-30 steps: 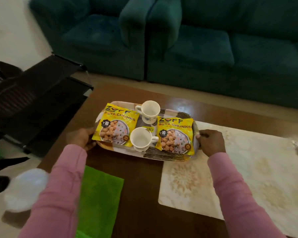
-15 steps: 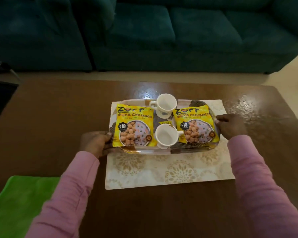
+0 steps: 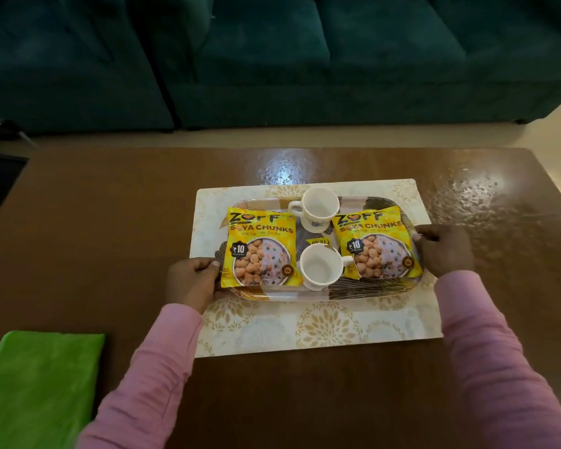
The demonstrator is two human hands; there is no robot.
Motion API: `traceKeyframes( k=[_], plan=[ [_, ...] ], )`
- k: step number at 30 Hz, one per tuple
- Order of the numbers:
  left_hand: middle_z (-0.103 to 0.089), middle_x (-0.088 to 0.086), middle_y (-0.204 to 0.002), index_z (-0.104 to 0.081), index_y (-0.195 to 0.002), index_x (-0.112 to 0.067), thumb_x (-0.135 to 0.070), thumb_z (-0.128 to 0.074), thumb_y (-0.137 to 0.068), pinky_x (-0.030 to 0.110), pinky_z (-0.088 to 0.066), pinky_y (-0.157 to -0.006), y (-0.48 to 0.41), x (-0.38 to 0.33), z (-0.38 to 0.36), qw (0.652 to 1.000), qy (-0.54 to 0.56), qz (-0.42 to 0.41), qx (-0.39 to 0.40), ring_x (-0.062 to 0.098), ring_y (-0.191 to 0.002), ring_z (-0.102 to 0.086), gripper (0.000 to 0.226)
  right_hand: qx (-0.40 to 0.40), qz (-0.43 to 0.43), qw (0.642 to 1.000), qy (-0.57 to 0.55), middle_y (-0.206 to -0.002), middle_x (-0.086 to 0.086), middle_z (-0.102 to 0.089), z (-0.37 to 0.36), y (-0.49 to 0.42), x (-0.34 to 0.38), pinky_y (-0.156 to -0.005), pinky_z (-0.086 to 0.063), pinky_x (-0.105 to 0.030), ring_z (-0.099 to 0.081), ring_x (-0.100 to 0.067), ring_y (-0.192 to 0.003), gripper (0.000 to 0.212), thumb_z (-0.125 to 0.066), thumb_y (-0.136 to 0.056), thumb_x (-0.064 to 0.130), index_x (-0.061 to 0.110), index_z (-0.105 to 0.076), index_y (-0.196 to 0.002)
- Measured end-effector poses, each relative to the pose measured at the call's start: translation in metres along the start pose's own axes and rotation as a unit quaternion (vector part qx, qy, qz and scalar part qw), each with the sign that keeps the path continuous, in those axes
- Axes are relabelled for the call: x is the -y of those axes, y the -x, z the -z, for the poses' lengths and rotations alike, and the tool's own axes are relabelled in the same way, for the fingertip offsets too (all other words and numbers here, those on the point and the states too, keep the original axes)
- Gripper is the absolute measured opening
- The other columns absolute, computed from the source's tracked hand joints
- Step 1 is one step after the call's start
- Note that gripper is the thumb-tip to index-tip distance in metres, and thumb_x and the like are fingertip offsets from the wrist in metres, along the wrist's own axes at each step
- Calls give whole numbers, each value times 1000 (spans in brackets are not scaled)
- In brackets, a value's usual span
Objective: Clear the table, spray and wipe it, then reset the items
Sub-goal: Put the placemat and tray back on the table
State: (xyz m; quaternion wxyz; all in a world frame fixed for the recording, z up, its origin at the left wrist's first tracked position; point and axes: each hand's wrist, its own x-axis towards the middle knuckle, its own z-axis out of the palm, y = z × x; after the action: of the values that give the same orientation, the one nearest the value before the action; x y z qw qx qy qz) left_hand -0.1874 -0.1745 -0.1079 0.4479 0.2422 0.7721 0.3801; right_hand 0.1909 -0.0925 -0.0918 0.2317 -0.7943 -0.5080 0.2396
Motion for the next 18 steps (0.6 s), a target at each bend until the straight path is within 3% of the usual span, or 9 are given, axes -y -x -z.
traceKeyframes(
  k=[5,9,13,15,18],
  plan=[
    [-70,-9,-74,-74,-85,-24,-11,-60,-95,15,-52,-46,12,11,-6,997,-4,-60,-44,6,-61,-69,21,-49,-15,999,-2,-113,-22,-67,3,23,-7,-96,-44,-39,-62,-35,-107,36,-65,-87,16,2,-64,-121],
    [-72,1,-80,-72,-82,-21,-9,-61,-94,24,-56,-52,9,14,-5,998,53,-22,-32,18,-71,-71,20,-32,-27,999,20,-115,-25,-66,7,35,-3,-94,-45,-41,-60,-38,-109,34,-63,-87,15,-3,-64,-116],
    [-70,6,-80,-70,-82,-16,-8,-60,-95,22,-55,-48,3,13,-3,997,73,-17,8,19,-68,-70,18,-29,-35,997,55,-112,-31,-62,5,47,7,-92,-46,-46,-56,-45,-110,31,-60,-87,8,-11,-60,-110],
    [-71,8,-80,-70,-83,-13,-9,-59,-96,22,-55,-49,1,14,-2,997,77,-12,28,18,-67,-70,17,-33,-46,998,31,-123,-24,-61,3,50,5,-101,-40,-39,-55,-37,-119,35,-60,-87,5,-5,-61,-121],
    [-71,6,-78,-69,-78,-17,-10,-59,-96,20,-54,-49,-1,16,0,997,68,-14,38,13,-63,-68,23,-29,-75,997,-16,-128,-16,-61,1,50,-1,-102,-37,-30,-55,-28,-120,42,-61,-85,2,4,-60,-127]
  ],
)
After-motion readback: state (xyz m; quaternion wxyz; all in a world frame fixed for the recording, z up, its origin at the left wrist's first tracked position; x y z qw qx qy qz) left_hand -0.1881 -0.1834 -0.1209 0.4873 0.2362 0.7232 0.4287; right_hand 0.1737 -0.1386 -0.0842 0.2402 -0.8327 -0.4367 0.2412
